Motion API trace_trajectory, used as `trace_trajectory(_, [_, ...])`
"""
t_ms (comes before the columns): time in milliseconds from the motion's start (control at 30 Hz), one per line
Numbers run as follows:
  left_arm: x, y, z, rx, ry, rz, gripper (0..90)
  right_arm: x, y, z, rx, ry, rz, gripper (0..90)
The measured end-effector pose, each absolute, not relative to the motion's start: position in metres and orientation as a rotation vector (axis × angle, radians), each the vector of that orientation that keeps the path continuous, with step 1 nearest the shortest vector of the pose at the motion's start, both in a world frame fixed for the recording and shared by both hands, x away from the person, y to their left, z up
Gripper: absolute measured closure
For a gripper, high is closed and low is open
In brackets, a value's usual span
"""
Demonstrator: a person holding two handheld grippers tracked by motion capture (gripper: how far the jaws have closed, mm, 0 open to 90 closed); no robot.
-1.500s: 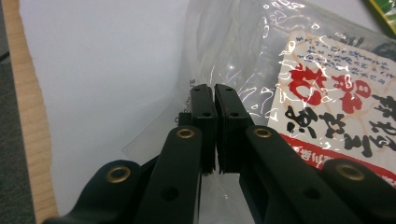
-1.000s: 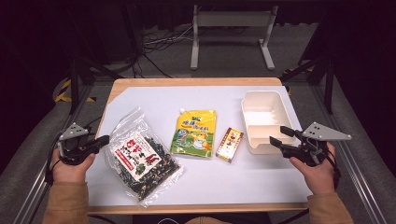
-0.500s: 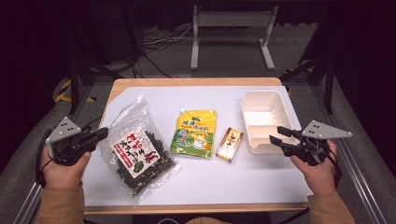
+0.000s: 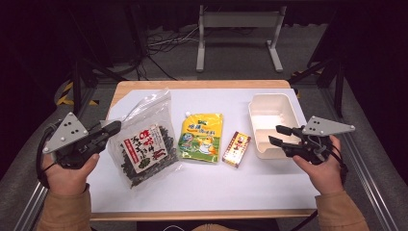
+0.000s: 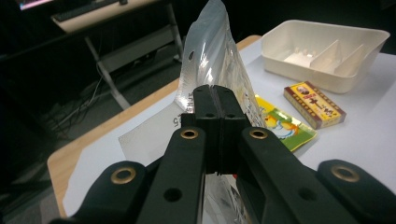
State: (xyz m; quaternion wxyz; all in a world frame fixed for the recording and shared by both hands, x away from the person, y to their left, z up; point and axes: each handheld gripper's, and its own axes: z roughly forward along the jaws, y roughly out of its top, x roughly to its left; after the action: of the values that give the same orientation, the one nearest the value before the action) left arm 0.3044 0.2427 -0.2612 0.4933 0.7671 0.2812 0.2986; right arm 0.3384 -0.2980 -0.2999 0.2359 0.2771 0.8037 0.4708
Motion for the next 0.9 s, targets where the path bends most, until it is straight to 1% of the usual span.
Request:
trace_trajectory(233, [0.304,0.233,-0.255,1.827,0.617,0.698,90.0,0.345,-0.271,-0.281,0.653,2.264,1.279,52.8])
trace_trajectory(533, [0.305,0.208,-0.249,1.822,0.513,0.669,90.0,0.354,-0.235,-0.262,0.546,2.356,1.283,51.1])
trace_trajectory(800, [0.308,0.185,-0.248,1.831,0.432,0.648,90.0,0.361,-0.209,-0.253,0.478,2.416,1.293,48.7])
trace_trajectory(900, [0.310,0.181,-0.248,1.837,0.418,0.643,90.0,0.362,-0.206,-0.252,0.468,2.423,1.294,48.2])
